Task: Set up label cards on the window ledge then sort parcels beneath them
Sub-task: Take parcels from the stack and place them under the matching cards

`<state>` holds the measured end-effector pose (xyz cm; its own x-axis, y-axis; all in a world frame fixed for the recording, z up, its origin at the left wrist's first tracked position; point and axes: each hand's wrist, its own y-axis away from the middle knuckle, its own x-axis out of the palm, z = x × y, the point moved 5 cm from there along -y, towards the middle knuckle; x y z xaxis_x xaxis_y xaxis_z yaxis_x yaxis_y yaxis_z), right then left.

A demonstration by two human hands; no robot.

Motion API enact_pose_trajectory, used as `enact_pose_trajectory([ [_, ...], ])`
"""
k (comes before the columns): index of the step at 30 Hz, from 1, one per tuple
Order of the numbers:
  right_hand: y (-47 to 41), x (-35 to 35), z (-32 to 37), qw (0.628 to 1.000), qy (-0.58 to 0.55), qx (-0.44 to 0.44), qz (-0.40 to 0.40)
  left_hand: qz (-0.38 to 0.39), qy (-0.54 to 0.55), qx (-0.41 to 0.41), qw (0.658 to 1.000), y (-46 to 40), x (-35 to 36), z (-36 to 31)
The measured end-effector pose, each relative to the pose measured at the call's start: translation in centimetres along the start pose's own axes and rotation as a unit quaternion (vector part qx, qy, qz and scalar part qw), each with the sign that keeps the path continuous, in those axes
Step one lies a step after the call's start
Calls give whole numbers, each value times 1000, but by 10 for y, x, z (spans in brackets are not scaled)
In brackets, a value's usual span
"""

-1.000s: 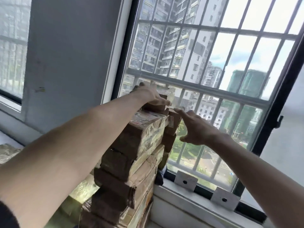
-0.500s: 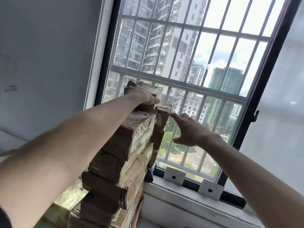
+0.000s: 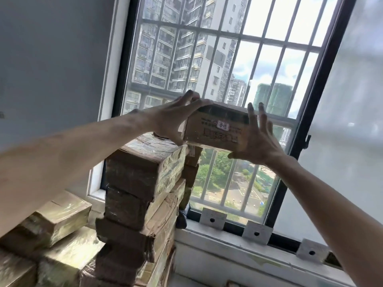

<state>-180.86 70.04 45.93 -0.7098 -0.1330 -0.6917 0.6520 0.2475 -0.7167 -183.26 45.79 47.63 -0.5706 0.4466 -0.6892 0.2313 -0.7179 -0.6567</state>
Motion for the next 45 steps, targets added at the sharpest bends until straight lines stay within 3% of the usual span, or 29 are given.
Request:
enact_pose_trajectory([
  [4,7,-7,2,996,7,-86,-38,6,-18,7,1000,5,2,-7],
  [14,16,-8,-14,994,103,-39,1,16,-71,7,997,1,11,-22],
  [20,42,-25,-23,990,136,-3,24,79,-105,-25,991,-20,26,-46],
  [26,86,-46,-48,979,172,77,82,124,-53,-49,990,-43,65,-89],
  [31,137,-37,-79,959,139,172,176,203,-18,-68,977,-55,101,-124],
  [35,189,-21,-113,939,93,252,215,210,12,-86,974,-65,134,-158],
  [38,240,1,-137,915,48,304,263,219,38,-82,972,-69,170,-194],
  [42,319,41,-175,871,-28,391,295,289,57,-58,954,-56,233,-256],
  [45,383,76,-197,827,-70,446,335,353,93,-86,927,-34,287,-301],
])
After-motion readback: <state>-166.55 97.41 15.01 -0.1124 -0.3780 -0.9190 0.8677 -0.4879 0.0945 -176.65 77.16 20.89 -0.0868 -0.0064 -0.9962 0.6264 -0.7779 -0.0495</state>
